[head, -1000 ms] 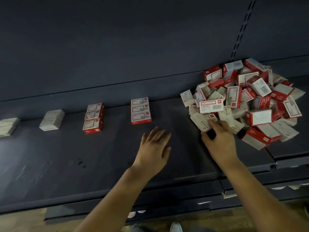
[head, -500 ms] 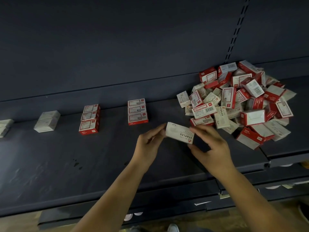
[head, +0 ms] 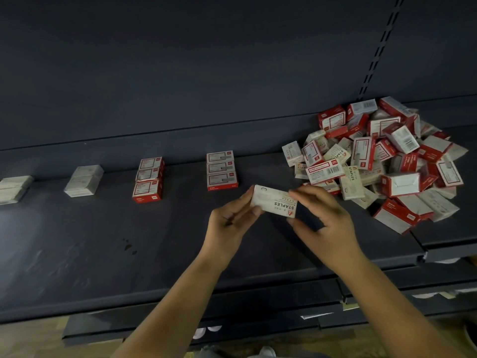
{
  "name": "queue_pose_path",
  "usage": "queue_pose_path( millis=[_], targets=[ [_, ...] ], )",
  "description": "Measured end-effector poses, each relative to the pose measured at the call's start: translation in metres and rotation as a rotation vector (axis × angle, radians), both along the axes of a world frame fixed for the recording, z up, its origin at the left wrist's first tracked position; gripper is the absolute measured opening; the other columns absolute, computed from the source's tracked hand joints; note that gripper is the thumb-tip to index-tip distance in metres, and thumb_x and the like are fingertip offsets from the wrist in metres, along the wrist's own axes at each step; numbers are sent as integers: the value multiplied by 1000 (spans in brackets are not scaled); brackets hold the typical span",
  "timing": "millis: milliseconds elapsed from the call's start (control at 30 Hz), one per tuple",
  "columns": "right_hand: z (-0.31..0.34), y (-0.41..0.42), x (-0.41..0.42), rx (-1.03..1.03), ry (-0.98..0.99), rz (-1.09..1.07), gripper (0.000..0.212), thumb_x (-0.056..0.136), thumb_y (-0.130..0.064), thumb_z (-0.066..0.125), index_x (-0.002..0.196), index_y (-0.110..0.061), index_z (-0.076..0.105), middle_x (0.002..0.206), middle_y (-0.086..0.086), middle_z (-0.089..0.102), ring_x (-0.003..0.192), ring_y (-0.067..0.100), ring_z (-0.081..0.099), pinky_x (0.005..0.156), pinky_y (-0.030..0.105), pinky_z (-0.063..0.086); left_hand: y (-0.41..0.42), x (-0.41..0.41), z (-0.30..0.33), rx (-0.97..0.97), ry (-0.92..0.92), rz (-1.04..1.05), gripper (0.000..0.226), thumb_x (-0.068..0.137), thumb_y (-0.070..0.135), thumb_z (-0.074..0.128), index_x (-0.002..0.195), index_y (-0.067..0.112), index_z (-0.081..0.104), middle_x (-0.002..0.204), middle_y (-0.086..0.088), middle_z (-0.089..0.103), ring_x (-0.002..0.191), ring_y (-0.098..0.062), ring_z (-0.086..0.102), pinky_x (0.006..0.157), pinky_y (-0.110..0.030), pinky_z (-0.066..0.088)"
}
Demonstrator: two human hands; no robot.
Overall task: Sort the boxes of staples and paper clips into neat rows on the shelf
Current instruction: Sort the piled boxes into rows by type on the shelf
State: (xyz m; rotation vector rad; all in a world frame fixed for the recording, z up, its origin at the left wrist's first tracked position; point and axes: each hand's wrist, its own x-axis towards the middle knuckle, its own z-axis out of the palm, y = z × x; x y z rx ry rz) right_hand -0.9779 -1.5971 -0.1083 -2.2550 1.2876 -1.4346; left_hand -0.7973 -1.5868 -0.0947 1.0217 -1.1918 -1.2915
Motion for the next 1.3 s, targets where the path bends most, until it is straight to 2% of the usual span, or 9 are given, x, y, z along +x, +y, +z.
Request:
queue_pose_path(
  millis=[200, 300, 433, 633, 733, 867, 967, 1067, 1300],
  targets=[
    [-1, 3, 7, 81, -14, 75, 45, 76, -22, 61, 120, -13, 55, 113, -4, 54, 107, -5, 46, 91, 5, 36, -3, 1, 5, 104, 237, 77, 25, 87, 0, 52, 105, 11, 64, 98, 0, 72, 100, -16, 65, 86, -28, 53],
    [-4, 8, 10, 191, -21, 151, 51, 76, -18, 64, 125, -23, 49, 114, -5, 54, 109, -12, 47, 91, 5, 36, -7, 5, 5, 150, 269, 158, 27, 86, 2, 54, 111, 10, 63, 97, -1, 70, 94, -15, 65, 86, -33, 53],
    [-2, 11, 12, 290, -64, 184, 53, 76, -19, 64, 127, -28, 50, 112, -13, 55, 107, -5, 52, 91, 7, 38, -7, 11, 5, 164, 130, 161, 36, 76, 12, 66, 111, 16, 64, 91, -1, 65, 88, -13, 62, 79, -26, 49],
    [7, 14, 13, 534, -8, 320, 66, 71, -34, 67, 128, -43, 35, 111, -18, 52, 104, -4, 49, 89, 6, 36, 0, 17, 10, 163, -158, -78, 43, 73, 10, 71, 111, 28, 60, 98, -10, 67, 88, -11, 65, 78, -23, 51],
    [6, 15, 15, 529, 64, 356, 54, 65, -49, 63, 116, -46, 46, 113, -22, 51, 110, -3, 43, 91, 7, 32, 3, 19, 13, 157, -262, -169, 56, 75, 10, 73, 123, 30, 51, 88, -1, 70, 83, -5, 66, 71, -15, 49],
    [2, 14, 24, 448, 22, 325, 48, 62, -48, 64, 108, -36, 56, 111, -17, 52, 110, -4, 40, 90, 2, 28, 6, 34, 12, 105, -272, -242, 76, 67, 18, 81, 131, 30, 43, 86, 5, 69, 85, -7, 65, 73, -19, 48],
    [1, 12, 31, 402, -52, 252, 47, 62, -47, 64, 108, -36, 58, 112, -17, 52, 111, 0, 42, 92, 3, 28, 12, 52, 13, 19, -373, -233, 69, 62, 14, 84, 118, 33, 50, 99, 8, 64, 96, -7, 62, 78, -25, 51],
    [2, 9, 44, 425, -112, 246, 47, 62, -46, 65, 109, -42, 61, 114, -15, 53, 114, 3, 44, 95, 6, 30, 19, 70, 15, -69, -505, -164, 58, 65, 10, 81, 107, 37, 52, 104, 20, 61, 100, 1, 59, 83, -18, 49],
    [3, 11, 105, 427, -78, 266, 60, 65, -45, 63, 123, -42, 47, 118, -21, 48, 114, 0, 43, 96, 8, 30, 25, 131, 15, -232, -634, -46, 54, 67, 13, 81, 103, 40, 51, 98, 31, 60, 99, 7, 56, 84, -8, 43]
  ],
)
